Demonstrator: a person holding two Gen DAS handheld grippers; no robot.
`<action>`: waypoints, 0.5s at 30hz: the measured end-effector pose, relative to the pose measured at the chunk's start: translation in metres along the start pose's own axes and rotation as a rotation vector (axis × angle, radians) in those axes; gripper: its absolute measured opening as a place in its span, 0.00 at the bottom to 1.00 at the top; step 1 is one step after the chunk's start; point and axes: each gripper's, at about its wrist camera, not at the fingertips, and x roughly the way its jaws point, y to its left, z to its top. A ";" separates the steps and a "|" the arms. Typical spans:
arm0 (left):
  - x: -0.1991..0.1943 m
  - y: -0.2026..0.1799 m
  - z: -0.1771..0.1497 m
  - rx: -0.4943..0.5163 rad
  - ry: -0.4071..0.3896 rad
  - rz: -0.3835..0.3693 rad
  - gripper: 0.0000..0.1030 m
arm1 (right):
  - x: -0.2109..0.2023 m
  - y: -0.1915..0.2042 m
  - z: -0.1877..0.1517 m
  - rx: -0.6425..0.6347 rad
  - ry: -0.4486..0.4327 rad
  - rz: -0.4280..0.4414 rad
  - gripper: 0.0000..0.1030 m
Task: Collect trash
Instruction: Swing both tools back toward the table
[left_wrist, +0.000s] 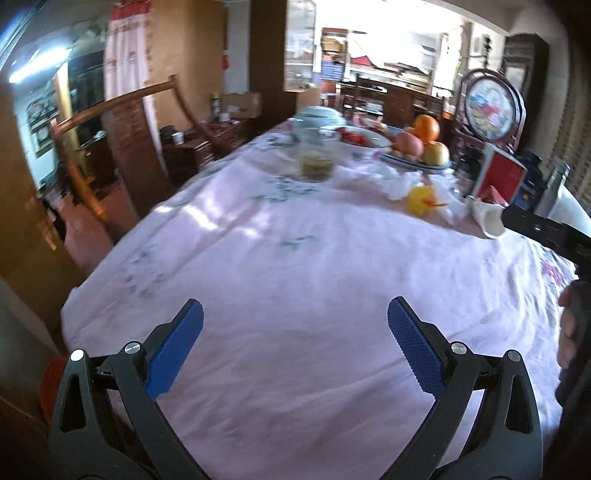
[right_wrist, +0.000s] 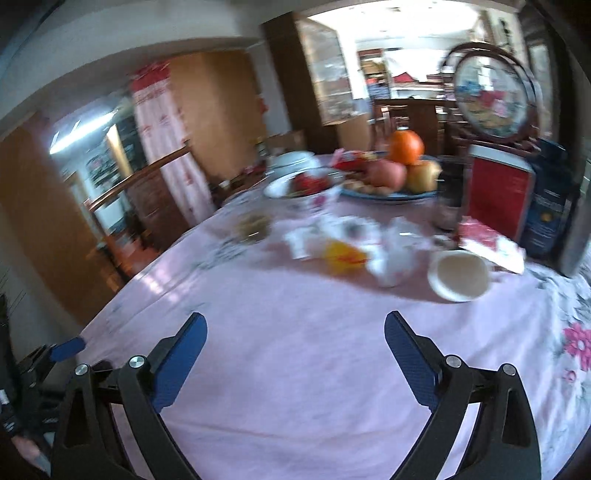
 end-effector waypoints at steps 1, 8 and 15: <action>0.003 -0.005 0.004 0.011 0.002 -0.004 0.93 | 0.002 -0.011 0.000 0.027 -0.003 -0.017 0.92; 0.038 -0.070 0.048 0.097 0.005 -0.082 0.93 | 0.000 -0.057 0.000 0.161 0.009 -0.131 0.92; 0.084 -0.130 0.084 0.150 0.047 -0.159 0.93 | -0.007 -0.089 0.001 0.229 -0.014 -0.215 0.93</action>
